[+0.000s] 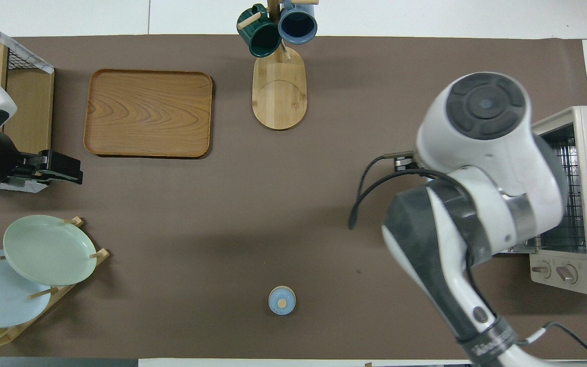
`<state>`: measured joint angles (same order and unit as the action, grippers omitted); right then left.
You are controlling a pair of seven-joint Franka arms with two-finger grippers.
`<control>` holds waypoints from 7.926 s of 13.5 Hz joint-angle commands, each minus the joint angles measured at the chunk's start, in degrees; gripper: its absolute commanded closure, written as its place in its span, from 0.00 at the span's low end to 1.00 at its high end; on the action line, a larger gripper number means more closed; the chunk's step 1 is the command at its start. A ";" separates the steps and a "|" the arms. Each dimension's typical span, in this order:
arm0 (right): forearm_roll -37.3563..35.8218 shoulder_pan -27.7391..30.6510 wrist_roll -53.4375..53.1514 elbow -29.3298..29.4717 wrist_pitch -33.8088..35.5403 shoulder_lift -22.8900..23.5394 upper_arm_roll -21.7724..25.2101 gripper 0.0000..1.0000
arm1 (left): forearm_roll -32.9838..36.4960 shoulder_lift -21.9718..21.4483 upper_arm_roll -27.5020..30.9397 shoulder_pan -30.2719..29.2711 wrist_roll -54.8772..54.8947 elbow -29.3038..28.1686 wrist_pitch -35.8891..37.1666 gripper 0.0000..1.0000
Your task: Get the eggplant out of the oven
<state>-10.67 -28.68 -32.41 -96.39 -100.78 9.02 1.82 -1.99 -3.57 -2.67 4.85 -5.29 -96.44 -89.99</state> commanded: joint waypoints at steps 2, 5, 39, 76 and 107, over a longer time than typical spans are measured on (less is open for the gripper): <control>4.17 -6.28 -9.93 15.76 3.48 14.67 -0.15 1.00 | 1.11 -0.57 0.38 -0.72 0.37 -0.33 -2.03 0.00; 4.61 -10.43 -17.67 26.24 -1.14 26.19 -2.33 1.00 | 1.11 -0.48 0.47 -0.72 0.19 -0.33 -2.91 0.00; -6.20 23.40 3.84 -26.30 -24.99 2.58 -3.75 1.00 | -1.79 24.47 -0.23 34.88 -26.53 -10.00 -43.67 0.00; 9.09 32.99 38.46 -2.75 2.87 -8.58 -5.33 0.00 | -2.93 37.32 0.21 1.66 1.42 11.26 -32.63 0.00; 9.62 28.77 37.07 -4.42 3.22 -11.75 0.73 0.00 | 0.15 1.37 -3.31 -3.00 -0.07 2.04 5.35 0.00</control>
<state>-2.64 -0.36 3.69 -99.90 -97.23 -1.93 2.65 -2.87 -1.63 -5.09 2.51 -5.09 -93.50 -83.80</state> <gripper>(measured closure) 0.000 0.000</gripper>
